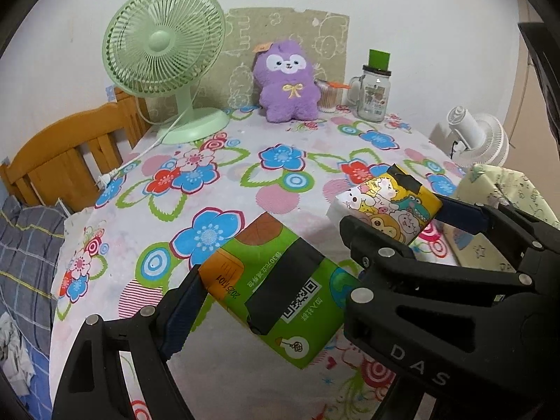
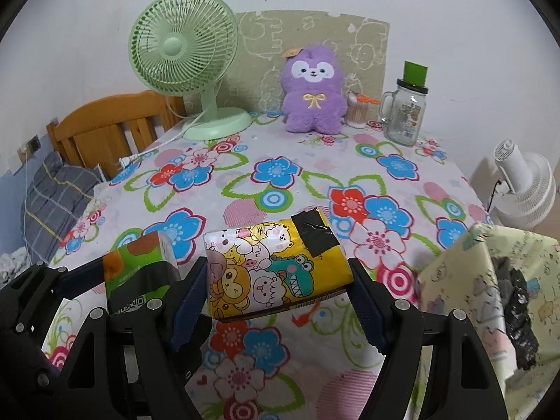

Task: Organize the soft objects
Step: 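Lift and carry both tissue packs with both tools to the gift box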

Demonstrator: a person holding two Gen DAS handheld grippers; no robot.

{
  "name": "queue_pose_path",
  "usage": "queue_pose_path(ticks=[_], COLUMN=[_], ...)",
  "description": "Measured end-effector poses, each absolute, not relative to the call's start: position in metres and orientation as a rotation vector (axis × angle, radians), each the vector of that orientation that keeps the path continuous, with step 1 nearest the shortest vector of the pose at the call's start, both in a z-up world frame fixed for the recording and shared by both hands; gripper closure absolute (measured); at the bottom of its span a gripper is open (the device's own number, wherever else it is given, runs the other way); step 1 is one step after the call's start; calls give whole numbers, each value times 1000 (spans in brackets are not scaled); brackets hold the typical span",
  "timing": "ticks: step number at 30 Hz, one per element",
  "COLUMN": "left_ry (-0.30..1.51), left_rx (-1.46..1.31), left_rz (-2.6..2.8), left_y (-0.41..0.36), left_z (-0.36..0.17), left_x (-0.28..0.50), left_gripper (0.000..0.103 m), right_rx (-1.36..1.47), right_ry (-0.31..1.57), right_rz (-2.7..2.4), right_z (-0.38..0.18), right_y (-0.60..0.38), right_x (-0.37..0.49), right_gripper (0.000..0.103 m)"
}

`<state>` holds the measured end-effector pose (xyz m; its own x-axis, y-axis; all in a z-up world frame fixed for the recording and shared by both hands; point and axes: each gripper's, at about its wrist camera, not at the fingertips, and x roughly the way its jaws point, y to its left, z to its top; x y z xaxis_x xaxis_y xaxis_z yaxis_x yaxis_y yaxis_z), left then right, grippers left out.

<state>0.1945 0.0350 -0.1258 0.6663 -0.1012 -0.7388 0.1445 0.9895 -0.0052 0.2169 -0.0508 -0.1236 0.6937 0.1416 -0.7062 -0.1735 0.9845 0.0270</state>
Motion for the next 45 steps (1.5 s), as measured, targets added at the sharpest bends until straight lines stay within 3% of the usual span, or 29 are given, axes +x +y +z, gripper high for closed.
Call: queue_pose_path(ticks=[45], left_ry=[621], left_rx=[120], left_rz=[-241], left_y=[-31], left_z=[-44], left_x=[104], left_gripper=[15], right_rx=[28], right_ry=[581], right_rz=[42], right_z=[-38], right_y=[-126], right_x=[109], right_gripper=[25])
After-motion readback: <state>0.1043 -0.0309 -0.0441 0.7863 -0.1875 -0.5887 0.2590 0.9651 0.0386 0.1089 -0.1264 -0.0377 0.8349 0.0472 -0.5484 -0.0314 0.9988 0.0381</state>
